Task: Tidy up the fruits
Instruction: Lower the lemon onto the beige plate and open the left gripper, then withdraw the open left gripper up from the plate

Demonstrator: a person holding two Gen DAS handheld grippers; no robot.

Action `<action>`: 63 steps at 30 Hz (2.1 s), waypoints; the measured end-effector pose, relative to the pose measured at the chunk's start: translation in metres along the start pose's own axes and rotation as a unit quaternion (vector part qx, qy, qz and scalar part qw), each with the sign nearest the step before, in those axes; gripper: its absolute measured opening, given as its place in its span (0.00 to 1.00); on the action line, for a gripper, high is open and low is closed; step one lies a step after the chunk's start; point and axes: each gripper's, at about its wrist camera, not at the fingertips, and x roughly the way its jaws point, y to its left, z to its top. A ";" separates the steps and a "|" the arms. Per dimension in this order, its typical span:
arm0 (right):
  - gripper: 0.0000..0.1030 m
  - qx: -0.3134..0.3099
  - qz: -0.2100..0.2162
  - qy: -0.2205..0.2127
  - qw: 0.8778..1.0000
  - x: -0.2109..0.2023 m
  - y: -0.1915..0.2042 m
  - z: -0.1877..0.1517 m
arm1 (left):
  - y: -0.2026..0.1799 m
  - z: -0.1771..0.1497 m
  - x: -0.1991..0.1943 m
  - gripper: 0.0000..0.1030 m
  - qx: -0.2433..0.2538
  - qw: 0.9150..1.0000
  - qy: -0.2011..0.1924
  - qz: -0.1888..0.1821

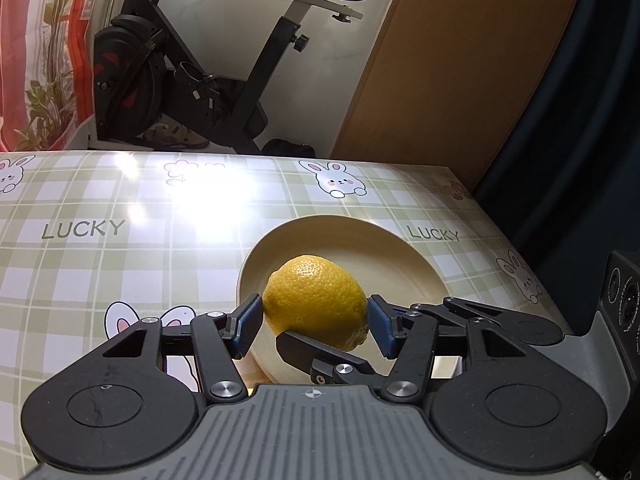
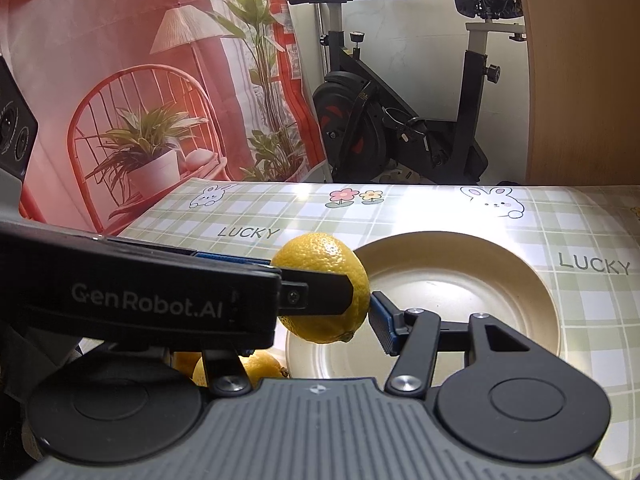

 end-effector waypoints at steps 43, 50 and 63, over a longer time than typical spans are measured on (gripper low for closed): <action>0.86 -0.044 -0.047 -0.072 0.995 -0.089 0.023 0.043 | 0.007 0.021 -0.165 0.91 0.022 0.961 -0.187 0.200; 0.91 -0.038 -0.050 -0.080 0.995 -0.095 0.032 0.046 | 0.006 0.018 -0.178 0.91 0.041 0.946 -0.193 0.255; 0.91 -0.010 -0.058 -0.096 0.994 -0.092 0.045 0.036 | 0.043 -0.015 -0.185 0.91 0.029 0.961 -0.137 0.239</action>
